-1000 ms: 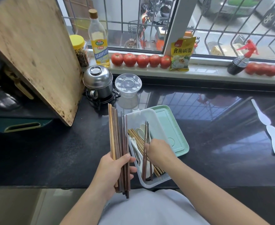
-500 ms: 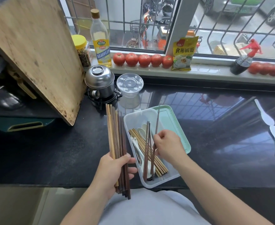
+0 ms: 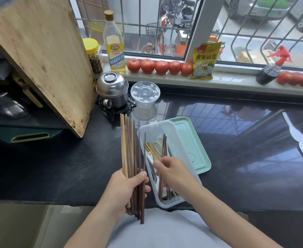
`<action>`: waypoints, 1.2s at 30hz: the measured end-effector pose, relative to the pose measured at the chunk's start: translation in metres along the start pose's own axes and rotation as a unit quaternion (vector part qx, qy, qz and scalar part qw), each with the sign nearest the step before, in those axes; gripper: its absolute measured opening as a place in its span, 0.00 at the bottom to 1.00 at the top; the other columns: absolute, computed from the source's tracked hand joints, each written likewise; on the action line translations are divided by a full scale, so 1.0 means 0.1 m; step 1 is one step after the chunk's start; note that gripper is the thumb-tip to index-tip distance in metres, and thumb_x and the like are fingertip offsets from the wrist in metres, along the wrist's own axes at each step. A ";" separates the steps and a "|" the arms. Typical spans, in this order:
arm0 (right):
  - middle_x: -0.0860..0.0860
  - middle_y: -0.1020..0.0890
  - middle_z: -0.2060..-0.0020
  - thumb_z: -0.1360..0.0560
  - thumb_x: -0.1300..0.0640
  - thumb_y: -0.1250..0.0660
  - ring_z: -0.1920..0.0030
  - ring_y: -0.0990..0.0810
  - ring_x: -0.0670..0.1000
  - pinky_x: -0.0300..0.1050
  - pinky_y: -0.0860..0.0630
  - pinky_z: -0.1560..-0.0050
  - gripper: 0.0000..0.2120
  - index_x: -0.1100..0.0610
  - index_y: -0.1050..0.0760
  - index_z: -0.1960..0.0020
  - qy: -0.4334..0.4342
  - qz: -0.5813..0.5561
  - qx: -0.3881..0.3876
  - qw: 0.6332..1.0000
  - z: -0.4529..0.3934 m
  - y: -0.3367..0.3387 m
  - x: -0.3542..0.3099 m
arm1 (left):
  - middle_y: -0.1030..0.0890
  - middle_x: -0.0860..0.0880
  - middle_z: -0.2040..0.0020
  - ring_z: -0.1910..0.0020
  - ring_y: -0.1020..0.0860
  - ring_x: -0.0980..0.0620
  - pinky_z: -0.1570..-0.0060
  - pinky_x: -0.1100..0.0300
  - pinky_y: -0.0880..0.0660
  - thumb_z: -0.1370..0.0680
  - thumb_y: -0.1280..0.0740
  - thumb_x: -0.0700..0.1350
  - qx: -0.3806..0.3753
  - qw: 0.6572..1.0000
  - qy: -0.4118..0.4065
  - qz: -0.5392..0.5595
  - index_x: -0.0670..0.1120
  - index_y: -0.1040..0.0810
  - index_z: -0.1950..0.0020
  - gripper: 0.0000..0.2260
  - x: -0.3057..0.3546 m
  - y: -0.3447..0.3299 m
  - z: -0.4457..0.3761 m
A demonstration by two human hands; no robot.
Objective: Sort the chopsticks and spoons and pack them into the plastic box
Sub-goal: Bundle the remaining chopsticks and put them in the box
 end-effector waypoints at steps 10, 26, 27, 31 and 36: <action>0.54 0.17 0.67 0.18 0.50 0.39 0.67 0.17 0.54 0.56 0.17 0.60 0.16 0.58 0.24 0.59 0.005 0.028 0.176 0.984 -0.24 0.76 -0.07 | 0.13 0.40 0.54 0.61 0.14 0.44 0.61 0.52 0.17 0.20 0.28 0.42 0.056 0.998 0.001 -0.003 0.41 0.21 0.43 0.08 0.02 0.04 -0.13; 0.51 0.18 0.61 0.18 0.44 0.40 0.60 0.19 0.54 0.51 0.21 0.56 0.15 0.54 0.24 0.53 0.004 0.172 0.077 0.982 -0.15 0.28 0.01 | 0.12 0.45 0.53 0.55 0.13 0.43 0.56 0.51 0.16 0.19 0.30 0.39 0.000 1.000 -0.014 -0.021 0.44 0.23 0.40 0.08 0.03 0.03 -0.03; 0.51 0.18 0.64 0.18 0.45 0.40 0.65 0.19 0.52 0.49 0.20 0.60 0.15 0.54 0.22 0.54 0.003 0.076 0.025 0.997 -0.06 0.20 -0.05 | 0.12 0.45 0.53 0.55 0.13 0.43 0.57 0.52 0.16 0.19 0.30 0.39 -0.016 0.999 -0.013 -0.026 0.43 0.23 0.39 0.09 0.05 -0.02 -0.02; 0.54 0.19 0.65 0.20 0.50 0.34 0.68 0.21 0.47 0.50 0.24 0.63 0.14 0.60 0.19 0.55 0.014 -0.122 -0.054 0.991 0.10 -0.11 -0.18 | 0.13 0.40 0.51 0.56 0.14 0.41 0.56 0.50 0.17 0.18 0.31 0.39 -0.071 0.997 -0.002 -0.023 0.44 0.20 0.38 0.09 0.10 -0.21 -0.01; 0.54 0.19 0.69 0.17 0.54 0.38 0.74 0.23 0.49 0.47 0.22 0.68 0.14 0.63 0.22 0.54 -0.035 -0.111 0.123 0.986 -0.09 0.41 0.03 | 0.13 0.41 0.53 0.56 0.13 0.40 0.59 0.50 0.17 0.18 0.30 0.41 0.011 1.000 0.008 -0.009 0.41 0.23 0.39 0.09 0.02 -0.02 -0.12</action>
Point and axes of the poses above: each hand's wrist, its own z-axis away from the middle knuckle, its own y-axis out of the back of the hand, x = y × z, the point moved 9 cm from there along -z, towards the middle knuckle
